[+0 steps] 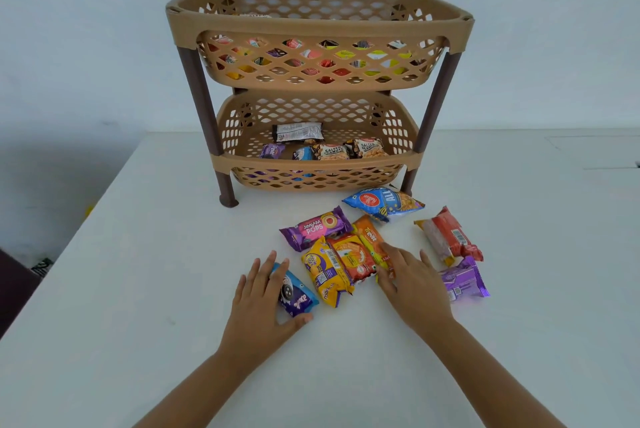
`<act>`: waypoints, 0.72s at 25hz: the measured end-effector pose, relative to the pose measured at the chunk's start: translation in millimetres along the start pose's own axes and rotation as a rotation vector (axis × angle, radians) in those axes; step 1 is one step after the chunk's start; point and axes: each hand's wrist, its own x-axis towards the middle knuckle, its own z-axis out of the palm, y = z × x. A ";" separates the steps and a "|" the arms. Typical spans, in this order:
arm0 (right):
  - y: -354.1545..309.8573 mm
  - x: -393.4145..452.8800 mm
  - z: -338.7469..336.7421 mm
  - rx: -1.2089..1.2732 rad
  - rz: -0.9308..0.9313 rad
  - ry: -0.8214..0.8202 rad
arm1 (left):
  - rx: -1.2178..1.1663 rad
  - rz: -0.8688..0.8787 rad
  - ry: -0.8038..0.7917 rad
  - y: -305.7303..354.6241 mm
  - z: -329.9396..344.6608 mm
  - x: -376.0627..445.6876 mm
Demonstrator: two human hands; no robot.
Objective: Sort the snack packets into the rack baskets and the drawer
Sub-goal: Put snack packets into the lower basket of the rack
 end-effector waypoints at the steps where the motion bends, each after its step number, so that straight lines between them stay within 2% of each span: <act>1: -0.2 -0.1 0.2 -0.010 0.006 -0.014 | 0.000 -0.005 -0.005 -0.1 0.1 0.3; 7: 0.9 3.5 -4.3 -0.035 0.015 -0.122 | 0.023 -0.081 -0.027 1.5 -0.3 -0.3; 11: 0.7 3.8 -8.4 0.018 0.035 -0.121 | 0.003 -0.112 0.006 6.5 4.8 -6.1; 15: -3.9 5.5 -14.4 0.077 0.096 -0.143 | -0.024 -0.079 0.071 19.0 6.4 -7.1; 18: -3.0 10.7 -17.4 0.192 0.142 -0.150 | -0.169 -0.020 0.116 18.7 3.2 -4.2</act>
